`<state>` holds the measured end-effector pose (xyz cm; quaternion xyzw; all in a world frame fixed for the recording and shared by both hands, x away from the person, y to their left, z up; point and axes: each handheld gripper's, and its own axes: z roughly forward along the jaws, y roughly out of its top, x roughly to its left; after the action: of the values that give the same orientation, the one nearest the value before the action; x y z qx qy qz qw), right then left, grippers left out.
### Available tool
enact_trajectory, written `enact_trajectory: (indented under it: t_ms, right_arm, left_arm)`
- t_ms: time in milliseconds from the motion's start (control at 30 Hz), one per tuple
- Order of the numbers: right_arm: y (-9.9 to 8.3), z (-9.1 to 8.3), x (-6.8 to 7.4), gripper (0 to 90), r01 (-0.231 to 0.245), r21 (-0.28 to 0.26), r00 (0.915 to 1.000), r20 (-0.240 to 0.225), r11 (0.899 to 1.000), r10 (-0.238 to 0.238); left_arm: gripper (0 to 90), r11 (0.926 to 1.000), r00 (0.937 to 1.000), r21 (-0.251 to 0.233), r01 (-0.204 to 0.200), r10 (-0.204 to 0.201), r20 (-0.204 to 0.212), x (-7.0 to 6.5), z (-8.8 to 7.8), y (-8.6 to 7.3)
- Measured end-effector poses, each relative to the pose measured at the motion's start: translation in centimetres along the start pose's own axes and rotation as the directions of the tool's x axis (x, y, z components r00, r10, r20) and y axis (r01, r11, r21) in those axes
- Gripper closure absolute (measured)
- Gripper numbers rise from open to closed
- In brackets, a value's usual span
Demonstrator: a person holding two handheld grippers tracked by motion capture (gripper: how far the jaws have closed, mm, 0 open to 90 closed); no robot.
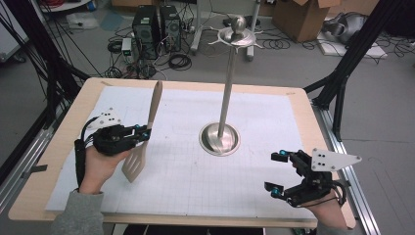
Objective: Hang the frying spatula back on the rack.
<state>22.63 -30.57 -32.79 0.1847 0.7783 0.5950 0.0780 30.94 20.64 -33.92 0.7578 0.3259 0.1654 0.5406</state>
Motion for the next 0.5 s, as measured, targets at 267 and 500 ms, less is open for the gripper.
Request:
enact_trajectory:
  t_ms: [267,500]
  right_arm:
    - [0.42,0.71,-0.19,11.7,0.011,-0.004,0.9997,-0.021,1.000,-0.011]
    - [0.51,0.94,-0.34,11.7,0.009,-0.004,0.9995,-0.030,1.000,-0.009]
  left_arm:
    - [77.7,0.9997,0.9996,-0.008,-0.025,0.025,0.010,-0.50,-0.72,-0.07]
    - [77.7,0.9992,0.9991,-0.025,-0.030,0.031,0.030,-0.77,-1.09,0.22]
